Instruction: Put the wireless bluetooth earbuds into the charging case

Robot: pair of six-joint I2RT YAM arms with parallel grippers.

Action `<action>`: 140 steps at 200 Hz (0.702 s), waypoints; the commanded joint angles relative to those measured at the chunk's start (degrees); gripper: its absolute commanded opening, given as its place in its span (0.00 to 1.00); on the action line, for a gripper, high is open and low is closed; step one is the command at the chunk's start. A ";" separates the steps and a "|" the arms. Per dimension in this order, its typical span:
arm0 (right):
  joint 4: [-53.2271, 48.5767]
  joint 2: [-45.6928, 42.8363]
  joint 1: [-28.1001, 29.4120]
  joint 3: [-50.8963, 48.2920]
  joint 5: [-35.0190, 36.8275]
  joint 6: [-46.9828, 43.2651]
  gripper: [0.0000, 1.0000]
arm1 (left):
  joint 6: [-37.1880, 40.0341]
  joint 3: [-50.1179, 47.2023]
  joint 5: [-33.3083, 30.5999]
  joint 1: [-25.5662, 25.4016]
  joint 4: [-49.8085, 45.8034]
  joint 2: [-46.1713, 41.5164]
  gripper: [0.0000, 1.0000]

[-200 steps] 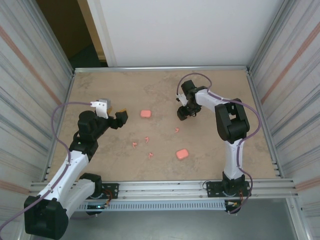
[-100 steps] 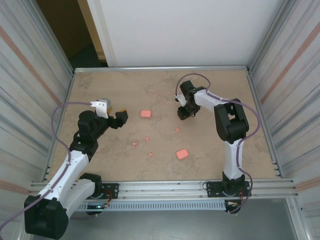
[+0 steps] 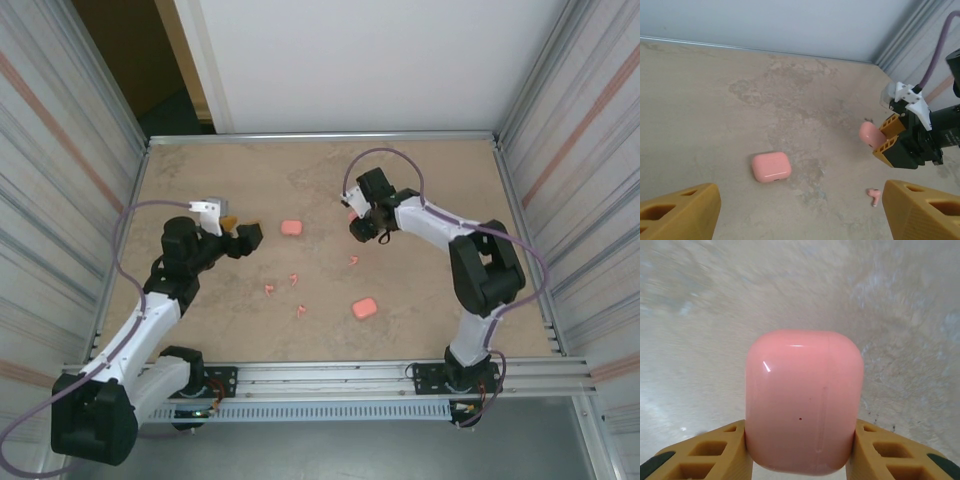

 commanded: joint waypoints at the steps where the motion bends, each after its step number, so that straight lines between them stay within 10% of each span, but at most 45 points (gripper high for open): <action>1: 5.43 -6.04 2.47 -3.11 2.10 -4.05 0.44 | -1.62 3.42 6.06 0.23 0.16 0.68 0.84; 140: 10.34 -29.45 19.25 -11.57 5.20 -14.56 0.45 | -11.92 9.26 27.51 -4.18 9.25 9.35 0.83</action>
